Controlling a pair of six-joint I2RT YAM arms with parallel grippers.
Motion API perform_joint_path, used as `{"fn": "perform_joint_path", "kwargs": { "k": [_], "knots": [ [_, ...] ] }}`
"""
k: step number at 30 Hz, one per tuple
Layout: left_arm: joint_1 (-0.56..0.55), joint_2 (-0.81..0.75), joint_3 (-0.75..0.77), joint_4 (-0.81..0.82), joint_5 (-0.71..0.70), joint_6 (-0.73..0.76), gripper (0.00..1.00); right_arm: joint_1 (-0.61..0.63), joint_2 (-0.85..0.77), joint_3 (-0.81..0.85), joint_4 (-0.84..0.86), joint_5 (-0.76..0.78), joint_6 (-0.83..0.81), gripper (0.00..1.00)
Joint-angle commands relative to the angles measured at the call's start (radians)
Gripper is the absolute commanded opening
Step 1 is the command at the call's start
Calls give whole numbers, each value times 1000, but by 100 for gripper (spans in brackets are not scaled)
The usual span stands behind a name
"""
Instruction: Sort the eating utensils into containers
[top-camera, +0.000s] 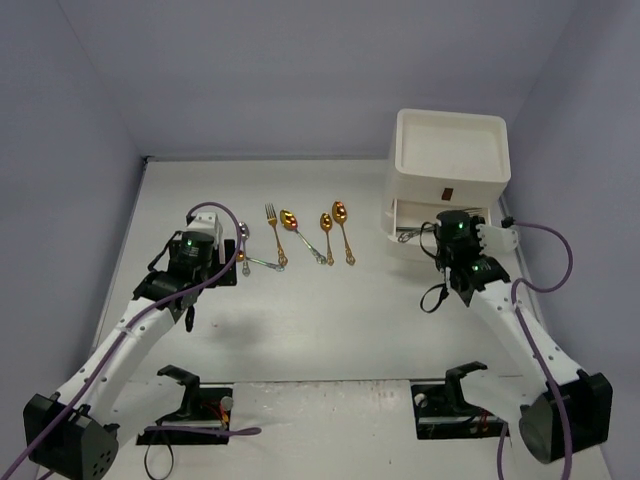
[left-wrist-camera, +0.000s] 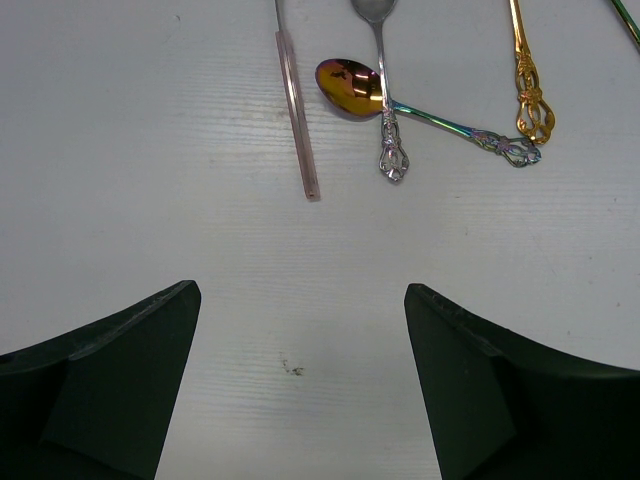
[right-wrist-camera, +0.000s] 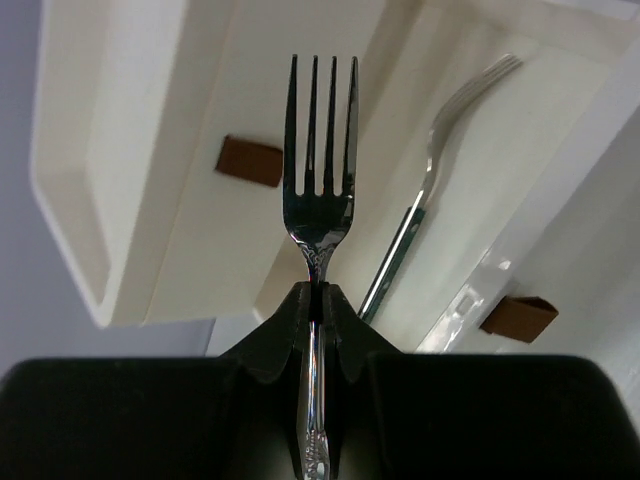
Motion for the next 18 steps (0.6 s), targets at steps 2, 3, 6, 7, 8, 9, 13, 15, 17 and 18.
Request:
{"fn": "perform_joint_path", "kwargs": {
  "k": [2, 3, 6, 7, 8, 9, 13, 15, 17, 18],
  "knots": [
    [9, -11, 56, 23, -14, -7, 81, -72, 108, 99, 51, 3, 152, 0],
    [9, -12, 55, 22, -15, -7, 81, -81, 127, 107, 51, -4, 156, 0],
    [9, -14, 56, 21, -21, -7, 81, -109, 168, 132, 51, -27, 153, 0],
    [9, -15, 55, 21, -22, -7, 81, -119, 185, 139, 52, -42, 150, 2],
    [9, -15, 56, 21, -21, -7, 81, -130, 198, 147, 52, -49, 151, 6],
    [9, -14, 57, 22, -22, -7, 81, -139, 209, 155, 52, -59, 148, 13],
    [9, -9, 57, 21, -21, -6, 81, -160, 228, 177, 53, -108, 111, 32],
    [9, -5, 58, 21, -19, -6, 81, -160, 224, 184, 54, -133, 70, 38],
    [9, -1, 58, 20, -19, -6, 81, -160, 210, 190, 55, -151, 28, 45],
    [9, 2, 57, 20, -21, -9, 81, -160, 204, 198, 56, -162, -4, 48]
  ]
}}
